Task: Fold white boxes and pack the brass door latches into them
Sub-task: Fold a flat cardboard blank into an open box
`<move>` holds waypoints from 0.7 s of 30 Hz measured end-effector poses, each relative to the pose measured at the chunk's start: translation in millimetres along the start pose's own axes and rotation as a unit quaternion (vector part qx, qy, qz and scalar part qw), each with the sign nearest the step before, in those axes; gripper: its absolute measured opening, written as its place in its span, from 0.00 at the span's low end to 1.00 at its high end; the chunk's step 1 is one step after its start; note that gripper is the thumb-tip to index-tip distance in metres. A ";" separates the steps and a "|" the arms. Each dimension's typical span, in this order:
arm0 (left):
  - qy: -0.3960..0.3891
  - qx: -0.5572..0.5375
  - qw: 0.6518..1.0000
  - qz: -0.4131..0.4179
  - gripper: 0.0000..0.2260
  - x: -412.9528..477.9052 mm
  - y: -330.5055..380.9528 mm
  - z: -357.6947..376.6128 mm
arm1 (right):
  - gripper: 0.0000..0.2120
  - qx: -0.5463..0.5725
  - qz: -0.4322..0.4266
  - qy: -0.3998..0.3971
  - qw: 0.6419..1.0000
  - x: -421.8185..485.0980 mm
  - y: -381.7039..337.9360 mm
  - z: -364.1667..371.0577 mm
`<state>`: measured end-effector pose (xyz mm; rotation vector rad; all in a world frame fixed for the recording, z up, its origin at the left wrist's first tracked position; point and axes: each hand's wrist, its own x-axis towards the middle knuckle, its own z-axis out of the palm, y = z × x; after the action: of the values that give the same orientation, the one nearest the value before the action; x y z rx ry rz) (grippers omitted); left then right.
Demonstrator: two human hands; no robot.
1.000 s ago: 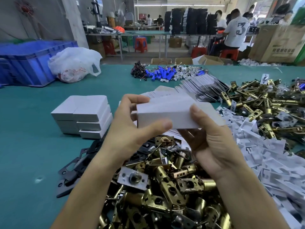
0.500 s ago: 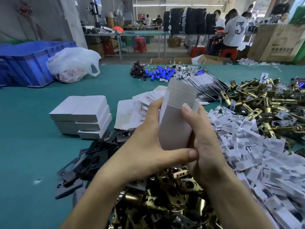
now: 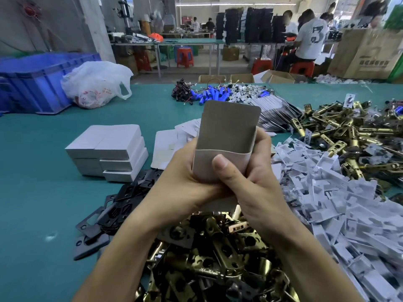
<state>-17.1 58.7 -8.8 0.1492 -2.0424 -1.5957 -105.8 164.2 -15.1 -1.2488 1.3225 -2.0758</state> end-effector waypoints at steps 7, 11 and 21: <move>0.117 0.037 0.991 0.044 0.22 1.2 0.2 -1.2 | 0.20 -0.143 0.104 -0.085 0.981 0.5 -9.8 -17.3; 0.234 0.042 0.970 0.054 0.26 3.5 -0.2 -7.6 | 0.26 -0.409 0.169 -0.101 0.891 -1.1 -25.8 -27.7; 0.303 -0.093 0.948 -0.035 0.16 12.6 -11.0 -19.1 | 0.26 -0.511 0.228 -0.389 0.732 -9.1 -42.2 9.4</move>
<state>-21.4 33.9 -11.6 0.5716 -1.4210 -1.5309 -87.3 186.1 18.6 -1.6294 2.0254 -0.2276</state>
